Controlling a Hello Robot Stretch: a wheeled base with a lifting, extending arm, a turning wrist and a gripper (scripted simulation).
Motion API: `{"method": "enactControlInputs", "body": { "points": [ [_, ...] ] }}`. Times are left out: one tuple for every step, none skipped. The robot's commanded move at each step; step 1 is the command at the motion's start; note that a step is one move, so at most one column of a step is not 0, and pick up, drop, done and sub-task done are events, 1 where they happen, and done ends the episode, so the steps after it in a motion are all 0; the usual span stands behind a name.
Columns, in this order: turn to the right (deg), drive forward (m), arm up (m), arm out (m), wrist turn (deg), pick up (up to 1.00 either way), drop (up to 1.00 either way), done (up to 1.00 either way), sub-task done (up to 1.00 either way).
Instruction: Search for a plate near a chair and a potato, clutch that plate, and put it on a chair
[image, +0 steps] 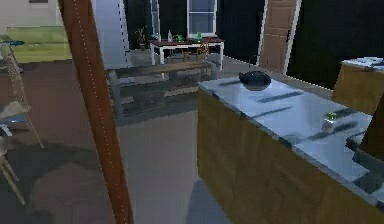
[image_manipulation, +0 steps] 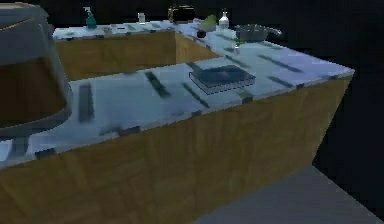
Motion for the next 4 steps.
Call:
{"method": "enactControlInputs", "body": {
  "points": [
    [0.0,0.65,0.0,0.0,0.0,0.0,0.0,0.0,0.0],
    [-12.0,0.0,0.0,0.0,0.0,0.0,0.0,0.0,0.0],
    [0.0,1.0,0.0,0.0,0.0,0.0,0.0,0.0,0.0],
    [-9.0,0.0,0.0,0.0,0.0,0.0,0.0,0.0,0.0]
  ]
}}
